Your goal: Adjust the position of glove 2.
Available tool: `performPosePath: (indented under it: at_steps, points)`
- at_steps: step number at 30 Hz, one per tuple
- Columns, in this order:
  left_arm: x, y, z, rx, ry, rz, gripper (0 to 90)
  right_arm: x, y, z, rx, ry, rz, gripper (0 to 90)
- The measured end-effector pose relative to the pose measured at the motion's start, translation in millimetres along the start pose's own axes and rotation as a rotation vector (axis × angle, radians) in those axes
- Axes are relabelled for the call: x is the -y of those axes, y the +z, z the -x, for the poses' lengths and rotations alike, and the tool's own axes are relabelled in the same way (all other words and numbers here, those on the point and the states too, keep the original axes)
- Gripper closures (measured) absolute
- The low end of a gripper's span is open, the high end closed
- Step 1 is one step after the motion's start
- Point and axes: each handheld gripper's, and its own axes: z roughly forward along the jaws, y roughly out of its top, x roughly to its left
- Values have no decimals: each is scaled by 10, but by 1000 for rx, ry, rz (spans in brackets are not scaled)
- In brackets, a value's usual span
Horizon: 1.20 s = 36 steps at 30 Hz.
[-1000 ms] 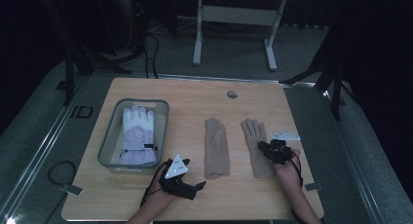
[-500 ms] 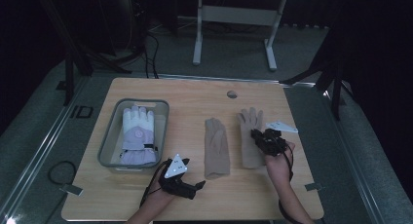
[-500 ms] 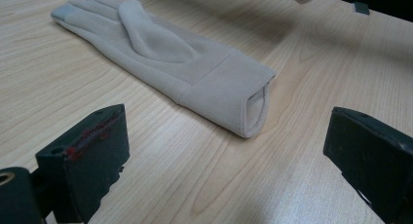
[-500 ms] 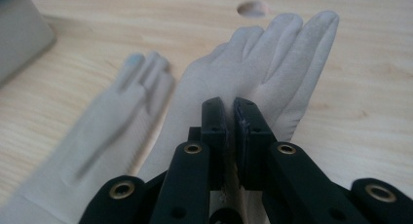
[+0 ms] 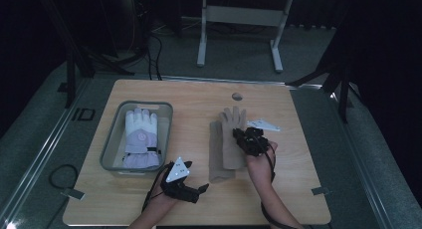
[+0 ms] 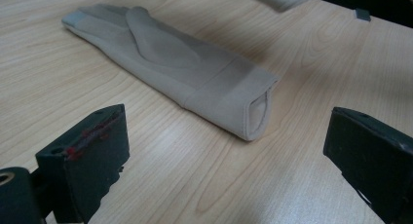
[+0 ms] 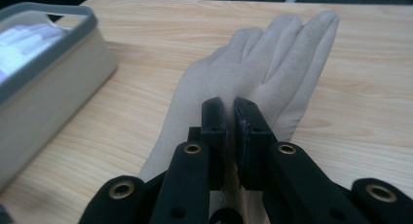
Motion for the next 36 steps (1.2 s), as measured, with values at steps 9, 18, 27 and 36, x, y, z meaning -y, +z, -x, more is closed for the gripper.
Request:
performPosePath:
  at_steps: [9,18,27,36]
  points:
    - [-8,-28,-5,-4,0,10,29,115,158,-214,0,-12,-30,834]
    - [-6,-21,6,1,8,12,29,320,345,-266,10,-4,-78,831]
    - [-3,-14,6,4,7,8,29,486,502,-239,11,-9,-133,804]
    - [-5,-13,10,7,14,10,29,417,414,-159,-37,-52,-103,486]
